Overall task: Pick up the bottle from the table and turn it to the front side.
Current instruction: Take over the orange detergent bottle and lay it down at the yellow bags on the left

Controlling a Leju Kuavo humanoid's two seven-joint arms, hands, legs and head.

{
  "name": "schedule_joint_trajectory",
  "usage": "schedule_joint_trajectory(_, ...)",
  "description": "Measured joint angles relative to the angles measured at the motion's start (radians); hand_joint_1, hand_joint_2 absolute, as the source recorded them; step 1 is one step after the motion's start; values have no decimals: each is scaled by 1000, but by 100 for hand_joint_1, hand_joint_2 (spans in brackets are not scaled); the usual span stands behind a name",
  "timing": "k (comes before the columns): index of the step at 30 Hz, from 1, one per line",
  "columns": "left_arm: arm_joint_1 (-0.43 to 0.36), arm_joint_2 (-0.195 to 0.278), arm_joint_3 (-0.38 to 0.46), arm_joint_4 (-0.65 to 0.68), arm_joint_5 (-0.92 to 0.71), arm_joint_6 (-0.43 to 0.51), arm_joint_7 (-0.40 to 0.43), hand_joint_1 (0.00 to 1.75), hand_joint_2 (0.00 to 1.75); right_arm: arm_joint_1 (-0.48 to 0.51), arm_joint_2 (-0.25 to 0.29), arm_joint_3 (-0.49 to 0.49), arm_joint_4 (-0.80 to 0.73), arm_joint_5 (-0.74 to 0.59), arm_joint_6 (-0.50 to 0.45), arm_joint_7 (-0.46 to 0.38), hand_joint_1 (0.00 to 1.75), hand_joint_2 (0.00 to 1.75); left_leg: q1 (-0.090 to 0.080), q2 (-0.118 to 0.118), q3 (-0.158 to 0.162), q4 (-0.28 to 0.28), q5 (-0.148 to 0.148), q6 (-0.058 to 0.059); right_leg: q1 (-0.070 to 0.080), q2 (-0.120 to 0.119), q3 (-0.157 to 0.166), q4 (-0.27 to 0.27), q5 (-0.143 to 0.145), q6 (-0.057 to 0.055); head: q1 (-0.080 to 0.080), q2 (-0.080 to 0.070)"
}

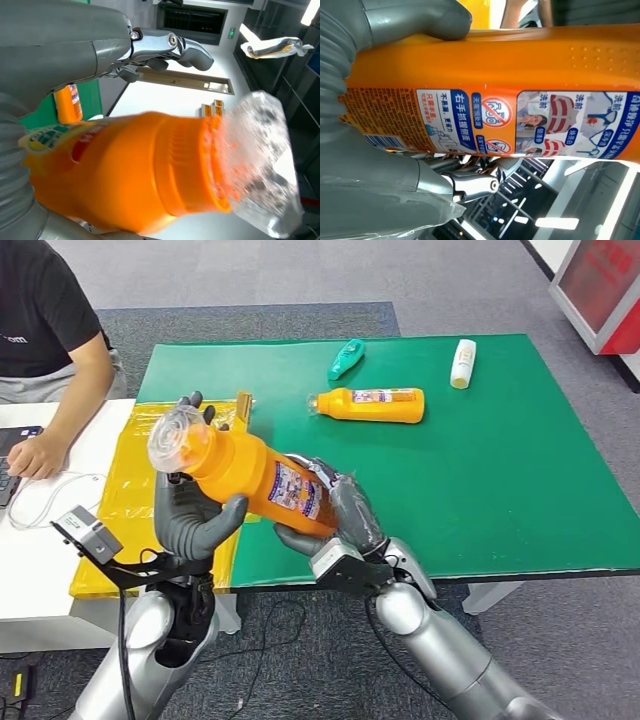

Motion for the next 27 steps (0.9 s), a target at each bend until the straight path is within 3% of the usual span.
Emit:
schedule_joint_trajectory(1,0,0,1,1,7,0,3,0,175,2,-1,-1,-6,-9,5,2,126,175,0,0,0,0,0,0,0,0,0,0,0,0,0,0)
schedule_joint_trajectory(3,-2,-2,2,3,21,-1,8,87,175,5,-3,-3,-18,-21,12,6,81,175,0,0,0,0,0,0,0,0,0,0,0,0,0,0)
schedule_joint_trajectory(5,-4,-5,3,6,31,-3,13,175,175,6,-4,-5,-26,-24,14,10,57,175,0,0,0,0,0,0,0,0,0,0,0,0,0,0)
schedule_joint_trajectory(10,-13,-9,3,13,52,-10,20,166,175,6,-5,-15,-32,-22,11,17,64,175,0,0,0,0,0,0,0,0,0,0,0,0,0,0)
schedule_joint_trajectory(11,-16,-9,3,14,58,-12,25,144,175,6,-5,-16,-33,-22,9,17,78,175,0,0,0,0,0,0,0,0,0,0,0,0,0,0)
schedule_joint_trajectory(14,-26,-13,7,18,92,-19,52,51,175,10,-6,-22,-40,-23,3,16,151,175,0,0,0,0,0,0,0,0,0,0,0,0,0,0)
schedule_joint_trajectory(15,-31,-13,8,20,105,-25,60,28,175,12,-6,-24,-45,-22,2,14,165,175,0,0,0,0,0,0,0,0,0,0,0,0,0,0)
schedule_joint_trajectory(17,-41,-13,11,26,127,-45,70,3,175,18,-9,-26,-59,-19,2,7,175,175,0,0,0,0,0,0,0,0,0,0,0,0,0,0)
schedule_joint_trajectory(27,-93,-14,34,51,137,-78,65,0,175,23,-22,-1,-117,5,12,-9,175,175,0,0,-1,0,0,0,0,0,0,0,0,0,0,0)
